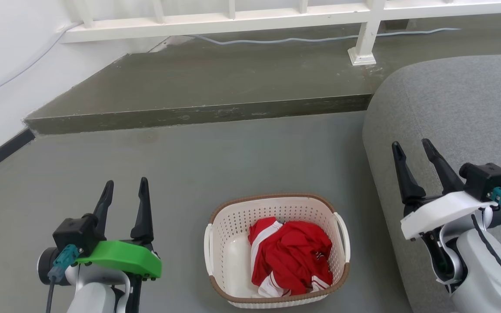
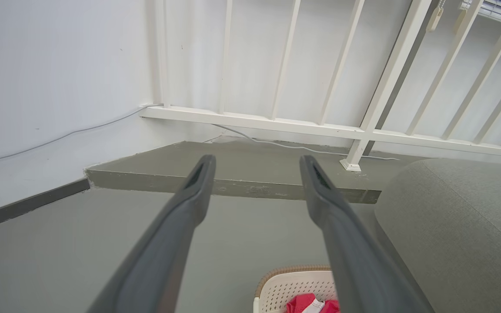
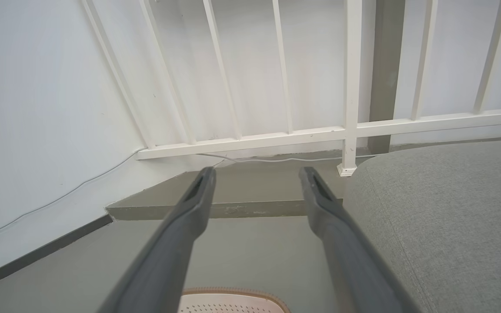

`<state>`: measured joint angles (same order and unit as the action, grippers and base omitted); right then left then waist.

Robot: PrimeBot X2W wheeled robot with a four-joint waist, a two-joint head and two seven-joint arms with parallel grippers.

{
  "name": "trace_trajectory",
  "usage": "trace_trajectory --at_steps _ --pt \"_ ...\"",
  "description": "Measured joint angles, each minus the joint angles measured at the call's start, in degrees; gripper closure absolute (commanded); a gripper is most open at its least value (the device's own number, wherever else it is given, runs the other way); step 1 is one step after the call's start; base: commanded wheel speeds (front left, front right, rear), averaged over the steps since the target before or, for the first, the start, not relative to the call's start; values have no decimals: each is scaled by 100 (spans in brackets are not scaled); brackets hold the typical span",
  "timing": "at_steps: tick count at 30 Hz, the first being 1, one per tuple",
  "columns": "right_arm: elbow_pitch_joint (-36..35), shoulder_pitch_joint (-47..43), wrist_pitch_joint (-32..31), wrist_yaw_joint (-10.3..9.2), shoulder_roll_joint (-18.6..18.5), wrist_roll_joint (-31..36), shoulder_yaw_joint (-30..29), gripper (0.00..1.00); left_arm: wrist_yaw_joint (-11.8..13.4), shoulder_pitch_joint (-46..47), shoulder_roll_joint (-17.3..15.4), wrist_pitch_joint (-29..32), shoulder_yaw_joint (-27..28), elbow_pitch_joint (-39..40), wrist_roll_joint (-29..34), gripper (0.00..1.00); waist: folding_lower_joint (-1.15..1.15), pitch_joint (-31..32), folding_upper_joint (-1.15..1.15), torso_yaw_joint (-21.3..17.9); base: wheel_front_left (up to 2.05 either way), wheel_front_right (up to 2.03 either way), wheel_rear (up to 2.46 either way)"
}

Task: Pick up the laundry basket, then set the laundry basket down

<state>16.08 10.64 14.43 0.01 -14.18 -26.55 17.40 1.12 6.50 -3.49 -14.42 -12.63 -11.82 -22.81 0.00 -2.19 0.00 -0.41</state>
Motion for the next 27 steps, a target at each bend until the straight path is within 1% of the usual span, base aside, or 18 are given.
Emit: trace_trajectory --at_steps 10,12,13,19,27 --pt "-4 -61 1 66 80 141 -86 0 -110 -60 43 0 96 0 0 0 0 -20 0 -21 0 0 0" --pt "-5 -62 1 69 94 143 -111 0 -205 -66 45 0 87 1 -9 0 0 -24 0 -27 0 0 0" --pt "26 -67 -1 65 110 145 -105 100 -212 -68 57 3 82 -36 -12 100 0 -25 0 -29 0 0 0" --pt "250 -347 -19 64 276 104 -71 100 -212 -245 94 30 52 -269 -76 100 0 -23 0 -29 0 0 0" --pt "249 -346 -146 100 320 -323 -252 100 -214 -244 98 170 158 -274 -490 100 0 -2 0 -23 0 0 0"
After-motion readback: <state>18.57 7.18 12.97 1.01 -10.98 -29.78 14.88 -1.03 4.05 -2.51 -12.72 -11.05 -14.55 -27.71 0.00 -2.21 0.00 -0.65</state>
